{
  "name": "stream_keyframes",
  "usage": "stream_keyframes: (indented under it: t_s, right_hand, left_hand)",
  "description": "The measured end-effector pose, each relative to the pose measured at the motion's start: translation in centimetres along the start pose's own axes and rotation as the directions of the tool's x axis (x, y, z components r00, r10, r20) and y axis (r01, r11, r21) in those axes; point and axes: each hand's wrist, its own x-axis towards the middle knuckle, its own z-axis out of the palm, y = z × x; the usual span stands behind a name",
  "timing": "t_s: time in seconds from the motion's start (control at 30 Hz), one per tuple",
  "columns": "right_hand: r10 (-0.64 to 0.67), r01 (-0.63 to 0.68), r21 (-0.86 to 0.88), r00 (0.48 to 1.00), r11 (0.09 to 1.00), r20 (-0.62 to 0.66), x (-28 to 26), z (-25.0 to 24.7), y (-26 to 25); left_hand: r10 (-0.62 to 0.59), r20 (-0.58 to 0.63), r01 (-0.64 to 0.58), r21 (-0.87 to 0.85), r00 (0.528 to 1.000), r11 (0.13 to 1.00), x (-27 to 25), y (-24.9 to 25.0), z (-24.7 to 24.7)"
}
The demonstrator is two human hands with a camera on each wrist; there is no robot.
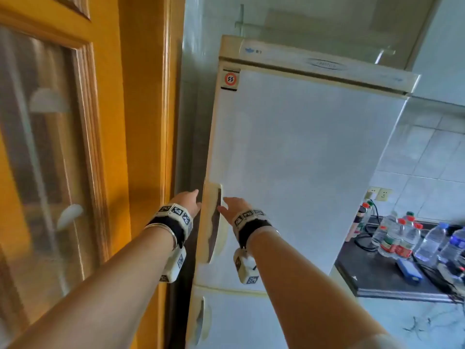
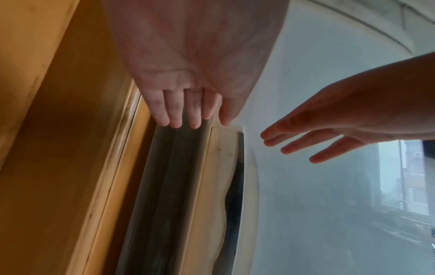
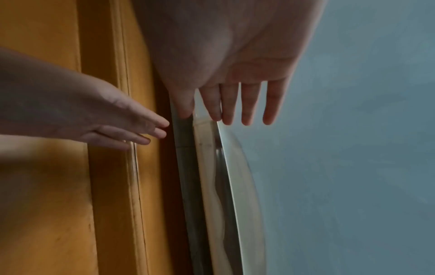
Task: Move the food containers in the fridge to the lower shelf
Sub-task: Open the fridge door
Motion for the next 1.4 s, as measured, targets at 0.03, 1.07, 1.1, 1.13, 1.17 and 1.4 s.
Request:
stream_keyframes:
  t_s: [0.03,1.07,1.1,1.13,1.17,1.4]
  right_hand:
    - [0.023,-0.024,0.038,1.0,0.999,0.012,0.8,0.5,-0.1]
    - [0.017,0.007,0.178,0.991,0.984,-0.132,4.1,4.0,1.4]
    - [0.033,-0.012,0.159,0.991,0.987,-0.133,3.5,3.9,1.3]
    - [0.05,-0.028,0.146,0.988,0.989,-0.145,2.9,3.6,1.3]
    - [0.062,-0.037,0.145,0.982,0.989,-0.176,2.2,3.2,1.4]
    - [-0.002,0.048,0.078,0.864,0.996,-0.503,-4.5,1.4,2.1]
  left_hand:
    - [-0.019,0.015,0.019,-0.001,1.0,1.0,0.4,-0.1,0.2]
    - [0.003,0.107,0.027,-0.273,0.994,0.962,4.0,-1.3,4.0]
    - [0.005,0.106,0.025,-0.284,0.994,0.958,3.4,-1.3,3.9]
    - [0.008,0.105,0.023,-0.289,0.994,0.957,2.7,-1.2,3.8]
    - [0.015,0.101,0.016,-0.291,0.995,0.956,2.0,-1.1,3.7]
    - [0.014,0.044,0.003,-0.363,0.999,0.932,-3.3,-0.7,3.3]
